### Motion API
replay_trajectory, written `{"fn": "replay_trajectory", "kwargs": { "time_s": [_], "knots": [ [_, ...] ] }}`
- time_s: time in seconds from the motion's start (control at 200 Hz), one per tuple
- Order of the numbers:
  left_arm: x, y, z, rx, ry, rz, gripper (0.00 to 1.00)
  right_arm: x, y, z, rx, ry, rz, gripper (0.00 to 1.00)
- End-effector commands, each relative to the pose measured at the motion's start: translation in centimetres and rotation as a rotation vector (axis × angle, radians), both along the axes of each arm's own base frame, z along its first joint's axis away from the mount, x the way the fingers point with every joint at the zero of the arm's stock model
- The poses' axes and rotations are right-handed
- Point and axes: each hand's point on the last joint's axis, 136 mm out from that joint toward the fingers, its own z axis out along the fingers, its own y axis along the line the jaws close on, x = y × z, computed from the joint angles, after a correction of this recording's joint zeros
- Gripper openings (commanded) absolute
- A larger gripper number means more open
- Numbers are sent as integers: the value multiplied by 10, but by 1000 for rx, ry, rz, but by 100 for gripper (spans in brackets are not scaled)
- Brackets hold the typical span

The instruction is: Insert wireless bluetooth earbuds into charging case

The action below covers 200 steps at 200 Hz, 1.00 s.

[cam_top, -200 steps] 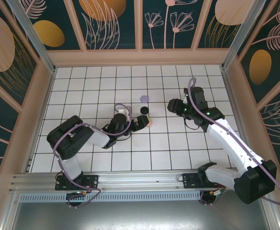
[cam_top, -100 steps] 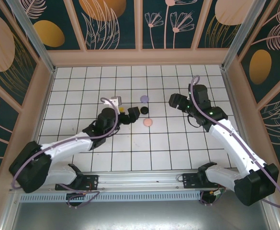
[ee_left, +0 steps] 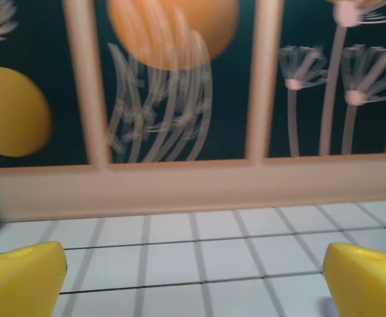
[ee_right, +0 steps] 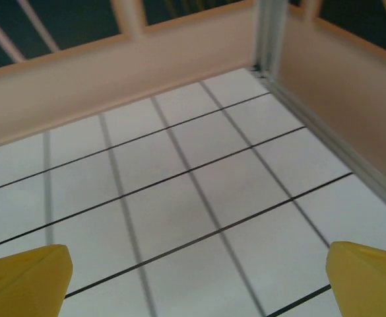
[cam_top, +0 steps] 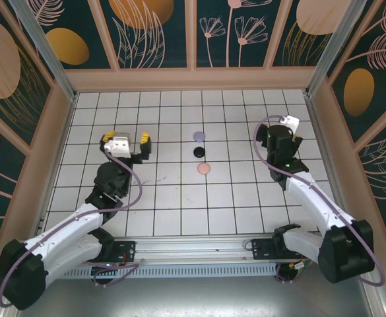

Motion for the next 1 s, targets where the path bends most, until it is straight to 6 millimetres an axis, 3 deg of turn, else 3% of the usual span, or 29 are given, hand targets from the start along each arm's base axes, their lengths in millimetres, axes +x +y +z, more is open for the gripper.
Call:
{"fn": "replay_trajectory", "kwargs": {
  "time_s": [0.0, 0.4, 0.535, 0.716, 0.836, 0.996],
  "knots": [
    [-1, 28, 8, 18, -81, 76, 99, 5, -27, -7, -42, -86, -75, 99],
    [0, 85, -72, -64, 5, 198, 99, 1, -52, -71, -69, -174, -39, 99],
    [3, 98, -88, -36, 14, 217, 99, 4, -47, -67, -62, -222, 19, 99],
    [22, 92, -102, 19, 49, 113, 99, -6, -41, -67, -54, -314, 97, 99],
    [30, 86, -121, 20, 90, 33, 99, 0, -23, -75, -70, -308, 211, 99],
    [50, 88, -135, 2, 154, -5, 99, 14, -18, -87, -39, -234, 275, 99]
  ]
}}
